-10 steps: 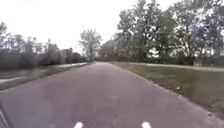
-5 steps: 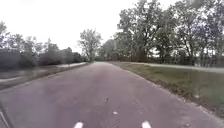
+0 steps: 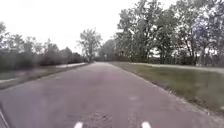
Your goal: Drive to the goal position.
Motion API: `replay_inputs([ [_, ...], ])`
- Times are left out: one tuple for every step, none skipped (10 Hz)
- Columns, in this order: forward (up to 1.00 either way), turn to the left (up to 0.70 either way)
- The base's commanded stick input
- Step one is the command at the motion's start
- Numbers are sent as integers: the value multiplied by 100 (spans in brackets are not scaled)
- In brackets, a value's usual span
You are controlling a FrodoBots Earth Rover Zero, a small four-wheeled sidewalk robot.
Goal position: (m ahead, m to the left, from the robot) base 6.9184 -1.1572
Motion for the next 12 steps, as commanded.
replay_inputs([
  [100, 0],
  [100, 0],
  [100, 0],
  [100, 0],
  [100, 0],
  [99, 0],
  [0, 0],
  [0, 0],
  [0, 0],
  [90, 0],
  [100, 0],
  [100, 0],
])
